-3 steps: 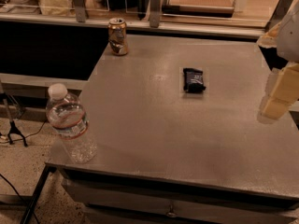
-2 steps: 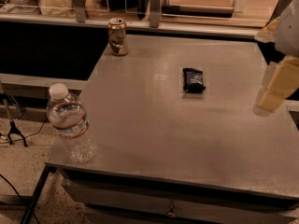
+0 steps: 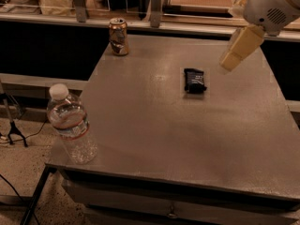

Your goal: Move rxbar blueberry near water bottle

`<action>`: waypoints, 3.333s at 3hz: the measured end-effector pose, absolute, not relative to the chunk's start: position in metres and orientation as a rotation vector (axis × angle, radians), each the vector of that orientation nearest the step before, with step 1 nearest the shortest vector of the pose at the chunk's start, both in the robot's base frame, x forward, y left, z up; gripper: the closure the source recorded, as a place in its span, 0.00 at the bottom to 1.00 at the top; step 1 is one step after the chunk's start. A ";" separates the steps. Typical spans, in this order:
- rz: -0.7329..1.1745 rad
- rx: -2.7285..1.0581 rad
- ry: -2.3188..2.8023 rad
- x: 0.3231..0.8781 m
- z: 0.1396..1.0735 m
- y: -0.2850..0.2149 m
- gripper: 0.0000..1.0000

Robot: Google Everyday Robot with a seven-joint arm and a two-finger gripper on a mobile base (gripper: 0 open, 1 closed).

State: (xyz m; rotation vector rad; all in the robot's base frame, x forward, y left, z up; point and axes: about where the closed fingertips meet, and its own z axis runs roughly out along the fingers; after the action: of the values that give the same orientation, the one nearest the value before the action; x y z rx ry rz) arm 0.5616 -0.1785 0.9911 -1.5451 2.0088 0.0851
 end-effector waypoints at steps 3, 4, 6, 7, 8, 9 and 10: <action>0.203 -1.384 2.015 0.592 0.960 -0.170 0.00; 0.270 -1.319 2.046 0.597 0.936 -0.172 0.00; 0.446 -1.163 2.073 0.609 0.879 -0.174 0.00; 0.512 -1.142 2.055 0.616 0.858 -0.165 0.00; 0.553 -1.118 2.042 0.624 0.842 -0.159 0.00; 0.584 -1.105 2.034 0.630 0.831 -0.153 0.00; 0.589 -1.108 2.033 0.631 0.829 -0.151 0.15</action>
Offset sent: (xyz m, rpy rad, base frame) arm 0.0230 0.0048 -0.0163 0.1056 -0.0032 -0.0504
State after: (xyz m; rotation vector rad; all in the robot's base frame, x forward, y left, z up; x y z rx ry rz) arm 0.6305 -0.1511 0.8290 -1.1082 2.0334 0.5889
